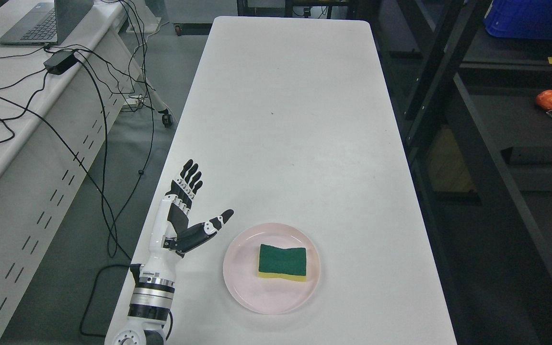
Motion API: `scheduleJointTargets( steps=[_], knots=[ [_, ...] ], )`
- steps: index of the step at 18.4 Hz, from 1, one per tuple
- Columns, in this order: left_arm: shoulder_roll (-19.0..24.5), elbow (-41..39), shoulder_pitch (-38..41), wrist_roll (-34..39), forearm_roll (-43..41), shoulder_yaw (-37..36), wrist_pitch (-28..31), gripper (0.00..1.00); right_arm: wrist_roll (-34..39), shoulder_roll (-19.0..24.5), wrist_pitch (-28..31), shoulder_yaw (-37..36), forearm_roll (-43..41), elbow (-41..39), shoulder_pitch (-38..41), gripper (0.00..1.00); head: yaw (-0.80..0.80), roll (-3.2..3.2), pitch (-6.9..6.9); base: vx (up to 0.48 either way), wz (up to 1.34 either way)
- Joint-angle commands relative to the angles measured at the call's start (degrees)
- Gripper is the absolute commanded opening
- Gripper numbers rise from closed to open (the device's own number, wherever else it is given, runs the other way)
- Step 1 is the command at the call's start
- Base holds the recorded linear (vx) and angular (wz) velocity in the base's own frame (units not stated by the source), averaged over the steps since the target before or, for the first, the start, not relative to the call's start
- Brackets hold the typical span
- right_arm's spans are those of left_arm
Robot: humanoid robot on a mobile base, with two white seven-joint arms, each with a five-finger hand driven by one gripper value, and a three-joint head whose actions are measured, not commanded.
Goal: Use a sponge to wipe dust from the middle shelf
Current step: 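Reach the left hand over the green-and-yellow sponge on the pink plate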
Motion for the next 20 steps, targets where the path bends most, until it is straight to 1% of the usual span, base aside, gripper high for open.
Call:
scheduleJointTargets(
  steps=[1, 3, 4, 6, 7, 8, 11, 12, 14, 15, 17, 19, 20],
  knots=[
    [0.66, -0.74, -0.02, -0.24, -0.01, -0.36, 0.24, 0.98, 0.02, -1.00, 0.01, 0.00, 0.00, -1.00, 0.00, 1.00, 0.00, 0.00, 0.00, 0.000, 0.00],
    [0.66, -0.57, -0.28, -0.59, -0.71, -0.09, 0.07, 0.98, 0.02, -1.00, 0.01, 0.00, 0.00, -1.00, 0.00, 1.00, 0.00, 0.00, 0.00, 0.000, 0.00],
    [2.10, -0.31, -0.63, -0.77, -2.19, -0.09, -0.11, 0.98, 0.02, -1.00, 0.01, 0.08, 0.00, -1.00, 0.00, 1.00, 0.00, 0.00, 0.00, 0.000, 0.00],
    [7.97, 0.57, -3.43, -1.64, -9.63, -1.05, -1.33, 0.98, 0.02, -1.00, 0.01, 0.00, 0.00, -1.00, 0.00, 1.00, 0.00, 0.00, 0.00, 0.000, 0.00],
    [10.70, 0.92, -4.31, -4.26, -14.29, -1.40, -2.91, 0.98, 0.02, -1.00, 0.01, 0.00, 0.00, -1.00, 0.00, 1.00, 0.00, 0.00, 0.00, 0.000, 0.00],
    [12.56, 1.19, -5.97, -9.07, -19.82, -1.67, -4.58, 0.97, 0.02, -1.00, 0.01, 0.00, 0.00, -1.00, 0.00, 1.00, 0.00, 0.00, 0.00, 0.000, 0.00],
    [13.54, 1.80, -10.63, -21.30, -30.65, -1.67, -8.80, 0.95, 0.02, -1.00, 0.01, 0.00, 0.00, -1.00, 0.00, 1.00, 0.00, 0.00, 0.00, 0.000, 0.00],
    [13.89, 2.15, -12.56, -24.73, -34.34, -1.76, -10.47, 0.95, 0.02, -1.00, 0.01, 0.00, 0.00, -1.00, 0.00, 1.00, 0.00, 0.00, 0.00, 0.000, 0.00],
    [16.17, 2.68, -15.38, -29.84, -40.84, -2.54, -14.15, 0.94, 0.02, -1.00, 0.01, 0.00, 0.00, -1.00, 0.00, 1.00, 0.00, 0.00, 0.00, 0.000, 0.00],
    [17.83, 2.68, -16.00, -31.43, -43.92, -4.81, -15.74, 0.94, 0.02, -1.00, 0.01, 0.00, 0.00, -1.00, 0.00, 1.00, 0.00, 0.00, 0.00, 0.000, 0.00],
    [20.74, 2.60, -17.41, -31.71, -47.45, -10.17, -17.77, 0.94, 0.02, -1.00, 0.01, 0.00, 0.00, -1.00, 0.00, 1.00, 0.00, 0.00, 0.00, 0.000, 0.00],
    [22.59, 2.60, -18.03, -31.80, -50.18, -14.48, -19.00, 0.92, 0.02, -1.00, 0.01, 0.00, 0.00, -1.00, 0.00, 1.00, 0.00, 0.00, 0.00, 0.000, 0.00],
    [22.86, 2.60, -18.73, -31.80, -52.11, -15.46, -19.62, 0.92, 0.02, -1.00, 0.01, 0.00, 0.00, -1.00, 0.00, 1.00, 0.00, 0.00, 0.00, 0.000, 0.00]
  ],
)
